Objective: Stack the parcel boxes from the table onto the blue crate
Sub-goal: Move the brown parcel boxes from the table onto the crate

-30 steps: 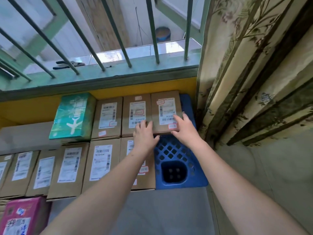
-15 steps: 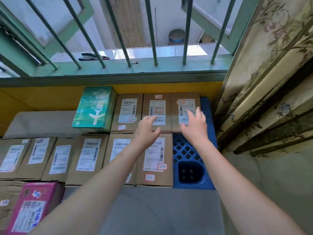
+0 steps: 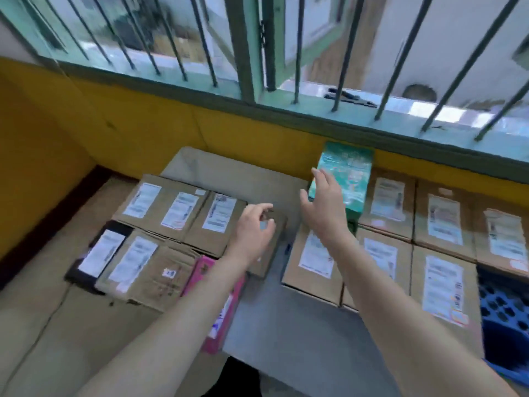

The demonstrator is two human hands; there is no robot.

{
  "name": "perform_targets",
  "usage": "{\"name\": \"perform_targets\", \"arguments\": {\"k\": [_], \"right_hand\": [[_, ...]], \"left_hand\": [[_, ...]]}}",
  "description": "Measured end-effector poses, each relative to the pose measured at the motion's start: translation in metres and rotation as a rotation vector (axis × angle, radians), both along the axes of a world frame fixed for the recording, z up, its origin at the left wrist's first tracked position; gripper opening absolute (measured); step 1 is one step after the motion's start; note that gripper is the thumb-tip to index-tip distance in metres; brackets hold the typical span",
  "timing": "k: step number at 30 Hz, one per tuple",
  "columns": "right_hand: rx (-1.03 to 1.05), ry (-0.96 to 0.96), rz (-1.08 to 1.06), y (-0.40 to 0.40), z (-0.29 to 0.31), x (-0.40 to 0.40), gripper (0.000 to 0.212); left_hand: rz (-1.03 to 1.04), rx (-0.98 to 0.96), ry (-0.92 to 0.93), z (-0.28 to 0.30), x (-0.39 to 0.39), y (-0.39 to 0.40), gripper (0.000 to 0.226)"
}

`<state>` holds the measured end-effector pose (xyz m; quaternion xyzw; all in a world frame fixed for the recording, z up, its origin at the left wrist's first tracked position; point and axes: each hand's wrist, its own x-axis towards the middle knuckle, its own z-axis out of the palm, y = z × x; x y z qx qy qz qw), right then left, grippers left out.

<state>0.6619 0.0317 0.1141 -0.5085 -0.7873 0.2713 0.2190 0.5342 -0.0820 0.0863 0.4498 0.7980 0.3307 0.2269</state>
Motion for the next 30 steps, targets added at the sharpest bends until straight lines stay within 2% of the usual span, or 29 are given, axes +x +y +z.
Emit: {"name": "perform_targets", "arguments": {"k": [5, 9, 17, 21, 23, 27, 30], "right_hand": [[-0.114, 0.01, 0.09, -0.054, 0.007, -0.128, 0.06], [-0.193, -0.008, 0.16, -0.073, 0.004, -0.2, 0.061], [-0.248, -0.054, 0.325, -0.072, -0.022, -0.317, 0.06], [-0.266, -0.154, 0.366, -0.075, -0.048, -0.371, 0.062], [-0.269, -0.239, 0.379, -0.076, -0.066, -0.397, 0.064], [-0.245, -0.429, 0.34, -0.067, -0.105, -0.444, 0.063], [-0.209, -0.553, 0.309, -0.061, -0.124, -0.471, 0.064]], "left_hand": [[0.073, -0.095, -0.016, 0.012, -0.123, -0.058, 0.037], [0.187, -0.161, -0.012, 0.012, -0.201, -0.09, 0.034], [0.375, -0.262, -0.044, -0.012, -0.301, -0.118, 0.038], [0.365, -0.337, 0.051, -0.042, -0.347, -0.123, 0.042], [0.359, -0.386, 0.133, -0.06, -0.375, -0.123, 0.05], [0.245, -0.62, 0.294, -0.103, -0.429, -0.122, 0.091], [0.097, -0.765, 0.298, -0.124, -0.455, -0.118, 0.109]]}}
